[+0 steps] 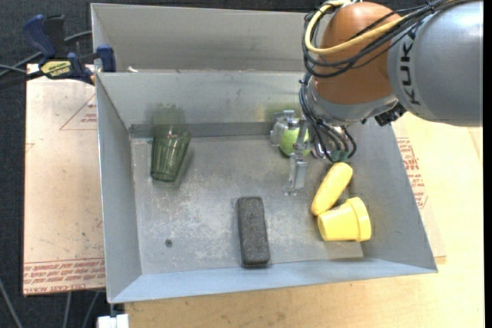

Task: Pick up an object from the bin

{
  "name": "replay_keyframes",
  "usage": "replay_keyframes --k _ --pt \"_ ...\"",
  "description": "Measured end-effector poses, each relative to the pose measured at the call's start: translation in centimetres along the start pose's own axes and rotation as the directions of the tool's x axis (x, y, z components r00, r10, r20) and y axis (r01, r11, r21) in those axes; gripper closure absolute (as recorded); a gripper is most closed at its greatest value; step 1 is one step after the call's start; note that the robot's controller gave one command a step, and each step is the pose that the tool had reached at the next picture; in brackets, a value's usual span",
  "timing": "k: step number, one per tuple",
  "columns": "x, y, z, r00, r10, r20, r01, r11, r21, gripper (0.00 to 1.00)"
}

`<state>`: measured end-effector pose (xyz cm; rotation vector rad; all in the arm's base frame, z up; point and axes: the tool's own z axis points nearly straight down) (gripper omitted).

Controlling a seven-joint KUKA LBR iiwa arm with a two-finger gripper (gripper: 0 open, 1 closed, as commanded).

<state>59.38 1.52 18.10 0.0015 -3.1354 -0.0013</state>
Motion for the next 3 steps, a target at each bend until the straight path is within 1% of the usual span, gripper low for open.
replay_keyframes --k 1,2,3 --pt "-0.1 0.0 -0.5 1.0 0.0 0.007 0.0 1.0 0.0 0.0" --pt "0.9 0.1 0.4 0.999 -0.038 0.014 0.038 0.999 0.001 0.0" --pt "2.5 -3.8 4.0 0.988 -0.154 0.008 0.154 0.988 -0.002 0.0"
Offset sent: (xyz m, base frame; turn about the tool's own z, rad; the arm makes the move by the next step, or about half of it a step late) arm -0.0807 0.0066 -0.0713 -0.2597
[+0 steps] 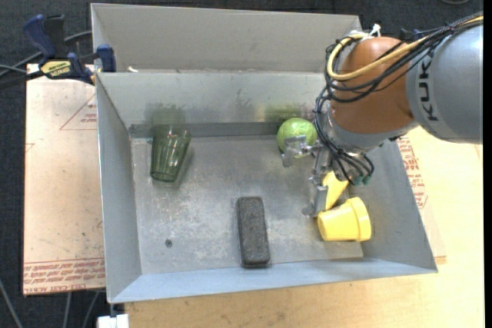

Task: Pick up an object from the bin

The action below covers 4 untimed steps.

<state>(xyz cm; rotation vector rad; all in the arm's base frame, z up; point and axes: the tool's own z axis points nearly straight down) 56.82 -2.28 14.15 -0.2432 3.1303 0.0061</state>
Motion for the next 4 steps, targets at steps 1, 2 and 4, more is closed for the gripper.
replay_keyframes --k 1,2,4 --pt "4.2 -1.5 2.1 1.0 -0.017 0.005 0.017 1.0 0.009 0.0" --pt "5.1 -3.5 2.2 1.0 -0.001 -0.004 0.001 1.0 -0.002 0.0" --pt "4.2 -7.3 5.3 0.964 -0.265 0.004 0.265 0.964 0.001 0.0"
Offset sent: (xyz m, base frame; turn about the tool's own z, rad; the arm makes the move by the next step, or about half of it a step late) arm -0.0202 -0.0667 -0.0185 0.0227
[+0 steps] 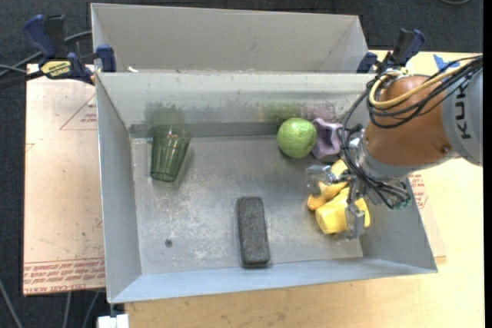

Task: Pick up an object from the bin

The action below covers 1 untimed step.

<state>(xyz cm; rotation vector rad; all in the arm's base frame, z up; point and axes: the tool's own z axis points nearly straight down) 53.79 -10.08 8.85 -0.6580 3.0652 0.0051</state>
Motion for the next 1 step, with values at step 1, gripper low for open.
replay_keyframes --k 1 --pt "0.39 -0.6 0.13 0.998 0.056 0.001 -0.056 0.998 0.001 0.0"
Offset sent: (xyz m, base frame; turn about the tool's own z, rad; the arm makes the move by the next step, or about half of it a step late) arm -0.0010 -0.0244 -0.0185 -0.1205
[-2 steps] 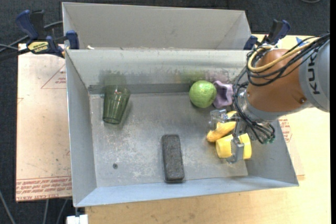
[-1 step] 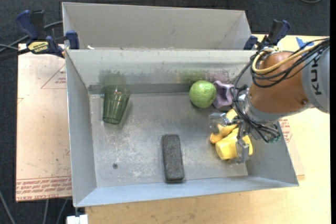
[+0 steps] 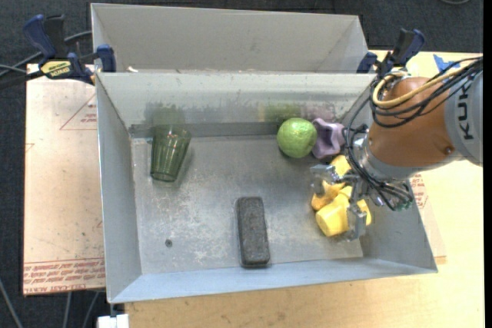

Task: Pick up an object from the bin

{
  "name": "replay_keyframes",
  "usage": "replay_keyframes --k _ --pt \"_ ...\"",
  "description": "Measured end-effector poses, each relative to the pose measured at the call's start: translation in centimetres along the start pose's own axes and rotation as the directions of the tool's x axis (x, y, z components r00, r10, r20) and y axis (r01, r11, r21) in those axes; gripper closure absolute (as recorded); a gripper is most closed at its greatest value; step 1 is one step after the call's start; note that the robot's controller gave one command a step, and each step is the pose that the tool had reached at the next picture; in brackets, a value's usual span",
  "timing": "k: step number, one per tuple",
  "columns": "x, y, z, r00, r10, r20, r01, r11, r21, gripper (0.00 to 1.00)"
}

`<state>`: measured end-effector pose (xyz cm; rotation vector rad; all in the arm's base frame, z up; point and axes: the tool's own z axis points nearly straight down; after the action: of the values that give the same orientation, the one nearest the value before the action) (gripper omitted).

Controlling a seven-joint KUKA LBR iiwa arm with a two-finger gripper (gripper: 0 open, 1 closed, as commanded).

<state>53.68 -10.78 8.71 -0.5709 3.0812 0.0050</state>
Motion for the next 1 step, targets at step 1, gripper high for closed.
replay_keyframes --k 1 --pt "0.11 -1.41 1.09 0.985 -0.175 0.007 0.175 0.985 -0.003 1.0"
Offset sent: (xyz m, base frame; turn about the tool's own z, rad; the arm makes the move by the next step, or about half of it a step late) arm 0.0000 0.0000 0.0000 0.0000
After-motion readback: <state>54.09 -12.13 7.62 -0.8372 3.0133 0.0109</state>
